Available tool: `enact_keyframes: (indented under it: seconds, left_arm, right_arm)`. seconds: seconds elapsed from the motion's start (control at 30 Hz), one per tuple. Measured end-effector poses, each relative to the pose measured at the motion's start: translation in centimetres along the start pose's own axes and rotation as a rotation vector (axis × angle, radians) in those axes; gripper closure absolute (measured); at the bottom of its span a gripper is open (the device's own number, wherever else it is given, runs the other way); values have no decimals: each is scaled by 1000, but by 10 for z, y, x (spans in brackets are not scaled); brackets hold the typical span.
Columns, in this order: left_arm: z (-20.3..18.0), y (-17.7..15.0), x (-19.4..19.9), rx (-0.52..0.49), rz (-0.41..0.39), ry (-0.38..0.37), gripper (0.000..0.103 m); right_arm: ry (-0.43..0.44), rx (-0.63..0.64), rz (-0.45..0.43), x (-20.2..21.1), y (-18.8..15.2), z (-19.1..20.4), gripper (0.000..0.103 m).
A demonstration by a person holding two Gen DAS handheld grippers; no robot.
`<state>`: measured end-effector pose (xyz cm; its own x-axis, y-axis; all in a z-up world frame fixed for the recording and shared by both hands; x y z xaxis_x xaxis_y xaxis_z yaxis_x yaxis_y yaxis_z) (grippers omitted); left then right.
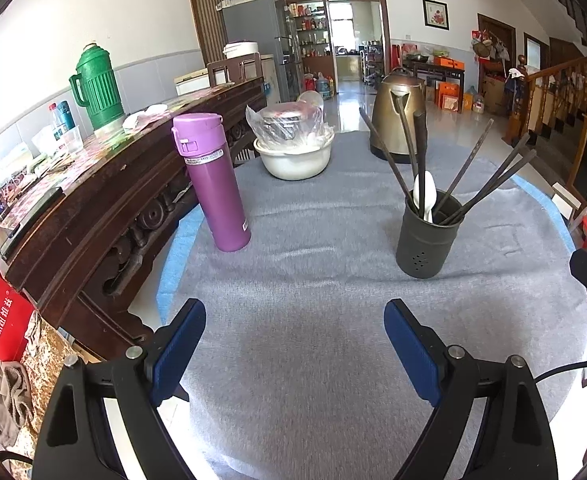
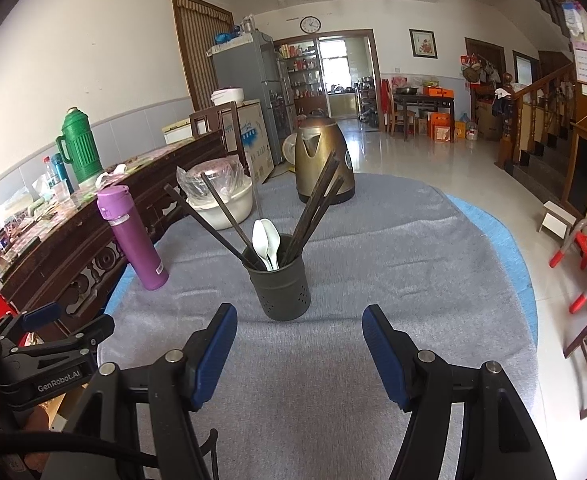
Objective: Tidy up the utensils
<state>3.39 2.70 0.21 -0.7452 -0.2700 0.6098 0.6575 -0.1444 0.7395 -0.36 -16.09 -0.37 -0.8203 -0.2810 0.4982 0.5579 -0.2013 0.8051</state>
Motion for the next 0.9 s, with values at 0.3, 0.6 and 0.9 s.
enact_keyframes:
  seconds: [0.3, 0.6, 0.9]
  left_arm:
    - [10, 2, 24, 20, -46, 4, 12]
    - [12, 8, 35, 26, -73, 0, 12]
    - [12, 21, 25, 24, -70, 4, 12]
  right_arm:
    - [8, 23, -56, 21, 4, 10, 32]
    - [10, 28, -104, 30, 19, 17, 31]
    - [12, 17, -96, 16, 30, 16, 31]
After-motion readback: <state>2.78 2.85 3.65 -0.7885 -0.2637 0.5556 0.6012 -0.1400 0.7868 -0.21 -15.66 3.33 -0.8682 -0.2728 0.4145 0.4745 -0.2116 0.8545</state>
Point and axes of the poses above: each gripper's, at about its wrist camera, not at the fingertips, and x roughly against the way its jaws point, z to its left, y to its top, the point moved 2 cm from there along -x, roughly the way its jaws point, and after that the axes turned 15 degrees about y, right-handed, at the moved point
